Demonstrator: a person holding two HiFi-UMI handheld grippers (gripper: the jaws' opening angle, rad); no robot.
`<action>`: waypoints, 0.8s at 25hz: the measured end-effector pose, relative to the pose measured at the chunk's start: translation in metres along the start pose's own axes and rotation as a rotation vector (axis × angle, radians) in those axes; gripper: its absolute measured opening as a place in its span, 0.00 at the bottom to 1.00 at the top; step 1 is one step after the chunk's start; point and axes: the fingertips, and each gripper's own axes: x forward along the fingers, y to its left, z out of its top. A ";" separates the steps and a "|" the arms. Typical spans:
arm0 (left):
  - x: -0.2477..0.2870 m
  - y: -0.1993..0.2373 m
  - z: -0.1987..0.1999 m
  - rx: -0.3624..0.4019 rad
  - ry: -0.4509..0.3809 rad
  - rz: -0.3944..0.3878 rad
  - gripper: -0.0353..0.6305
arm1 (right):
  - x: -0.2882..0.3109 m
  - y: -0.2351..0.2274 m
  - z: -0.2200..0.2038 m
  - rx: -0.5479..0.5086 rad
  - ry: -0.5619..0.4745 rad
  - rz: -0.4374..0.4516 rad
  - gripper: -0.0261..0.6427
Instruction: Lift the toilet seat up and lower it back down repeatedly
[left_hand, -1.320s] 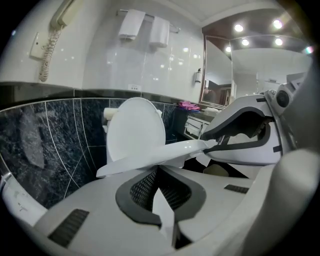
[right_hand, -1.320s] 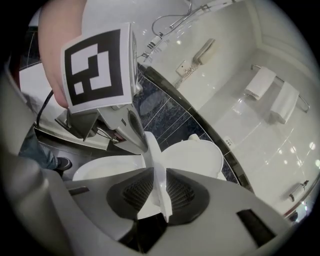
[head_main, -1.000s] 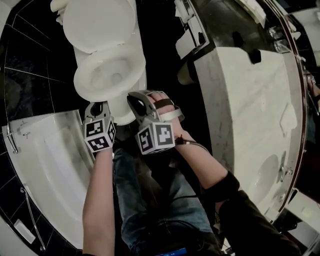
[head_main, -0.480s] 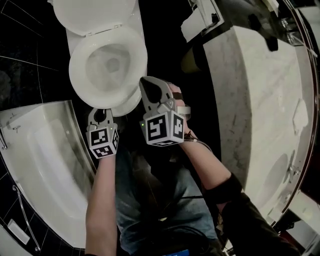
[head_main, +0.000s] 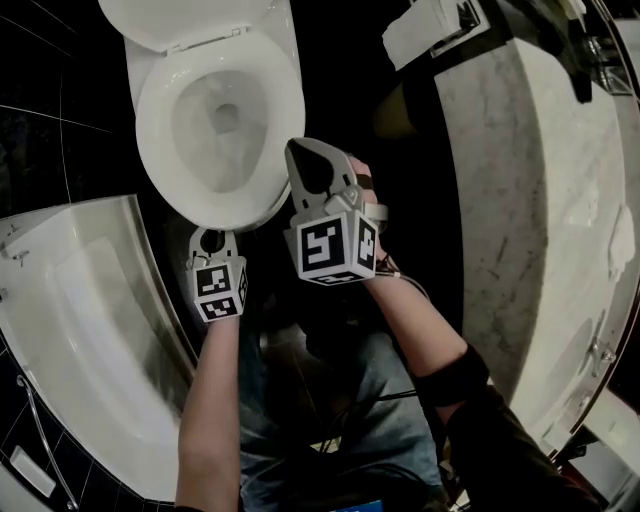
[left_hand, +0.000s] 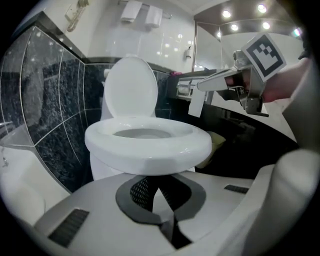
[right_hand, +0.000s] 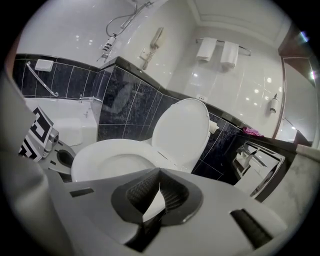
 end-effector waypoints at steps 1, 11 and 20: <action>0.003 0.000 -0.006 0.001 0.007 0.001 0.03 | 0.003 0.000 -0.002 -0.001 -0.004 -0.004 0.06; 0.023 0.000 -0.044 0.010 0.088 -0.009 0.03 | 0.012 0.000 -0.010 -0.003 -0.011 -0.014 0.06; 0.028 0.003 -0.058 -0.026 0.191 0.015 0.03 | -0.008 -0.014 0.001 -0.014 -0.029 -0.049 0.07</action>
